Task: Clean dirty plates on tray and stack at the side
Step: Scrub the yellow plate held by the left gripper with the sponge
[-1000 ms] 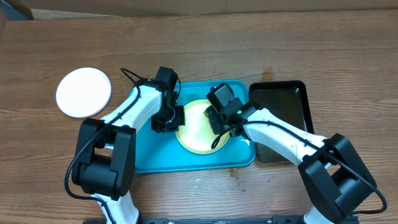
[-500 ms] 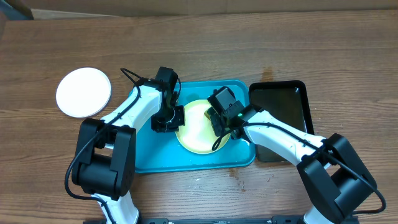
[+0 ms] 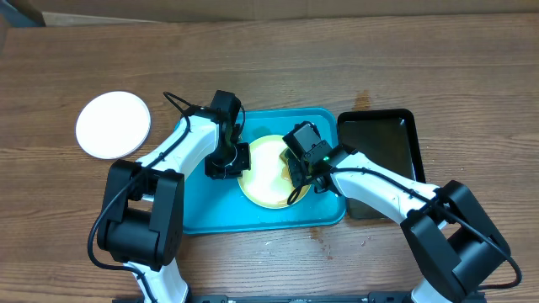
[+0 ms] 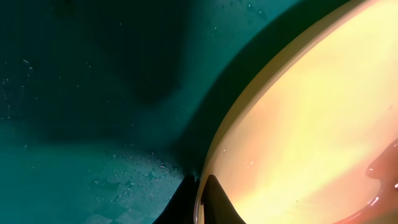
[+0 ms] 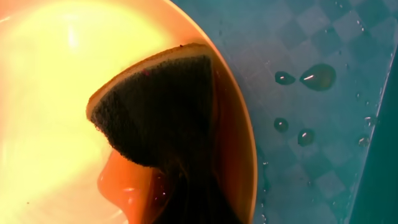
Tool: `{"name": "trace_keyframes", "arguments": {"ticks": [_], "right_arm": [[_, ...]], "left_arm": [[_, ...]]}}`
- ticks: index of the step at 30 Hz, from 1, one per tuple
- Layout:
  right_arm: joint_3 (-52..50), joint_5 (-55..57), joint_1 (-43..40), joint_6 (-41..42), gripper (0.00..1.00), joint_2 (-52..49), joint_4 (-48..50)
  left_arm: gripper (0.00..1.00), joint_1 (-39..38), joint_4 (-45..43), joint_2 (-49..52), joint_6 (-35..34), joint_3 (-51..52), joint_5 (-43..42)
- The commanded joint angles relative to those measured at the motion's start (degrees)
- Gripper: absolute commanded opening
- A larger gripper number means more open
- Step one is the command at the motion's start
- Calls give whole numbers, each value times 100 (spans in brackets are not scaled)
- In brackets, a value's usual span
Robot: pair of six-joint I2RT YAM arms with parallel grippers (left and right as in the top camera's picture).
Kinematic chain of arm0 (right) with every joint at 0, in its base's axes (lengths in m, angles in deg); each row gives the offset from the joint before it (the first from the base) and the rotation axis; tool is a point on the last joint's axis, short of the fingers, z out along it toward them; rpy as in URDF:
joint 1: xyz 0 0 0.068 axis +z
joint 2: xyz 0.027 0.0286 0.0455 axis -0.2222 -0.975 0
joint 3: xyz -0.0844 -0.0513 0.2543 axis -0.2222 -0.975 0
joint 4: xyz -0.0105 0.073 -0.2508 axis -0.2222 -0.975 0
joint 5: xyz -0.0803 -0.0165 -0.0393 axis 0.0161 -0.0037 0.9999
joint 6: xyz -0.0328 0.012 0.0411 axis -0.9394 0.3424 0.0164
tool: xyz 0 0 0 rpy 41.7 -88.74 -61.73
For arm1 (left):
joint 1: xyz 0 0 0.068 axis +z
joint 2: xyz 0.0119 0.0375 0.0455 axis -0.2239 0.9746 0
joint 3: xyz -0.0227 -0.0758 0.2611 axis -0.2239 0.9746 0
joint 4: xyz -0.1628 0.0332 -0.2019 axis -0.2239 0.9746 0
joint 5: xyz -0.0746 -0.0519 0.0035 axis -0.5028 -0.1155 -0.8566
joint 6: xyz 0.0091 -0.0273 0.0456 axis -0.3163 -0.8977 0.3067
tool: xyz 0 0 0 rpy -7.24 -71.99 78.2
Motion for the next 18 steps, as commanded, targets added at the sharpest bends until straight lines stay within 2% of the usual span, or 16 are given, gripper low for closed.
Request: {"name": "trace_keyframes", "arguments": {"ticks": [1,8,15,18], "right_arm": [[-256,-605,-9,260,4,9,-52],[-490,-1729,-9,793,4,-328,387],[-400,-3016,-44,774,4,-501,1213],[-63,-3351,-157,573,4,-407,1222]], "left_arm": [[6,-31,-28,-66,114,-15,192],[6,-31,-33,-66,114,-15,190],[6,-31,-42,-66,120,-15,192],[6,-31,-44,-66,120,-15,192]]}}
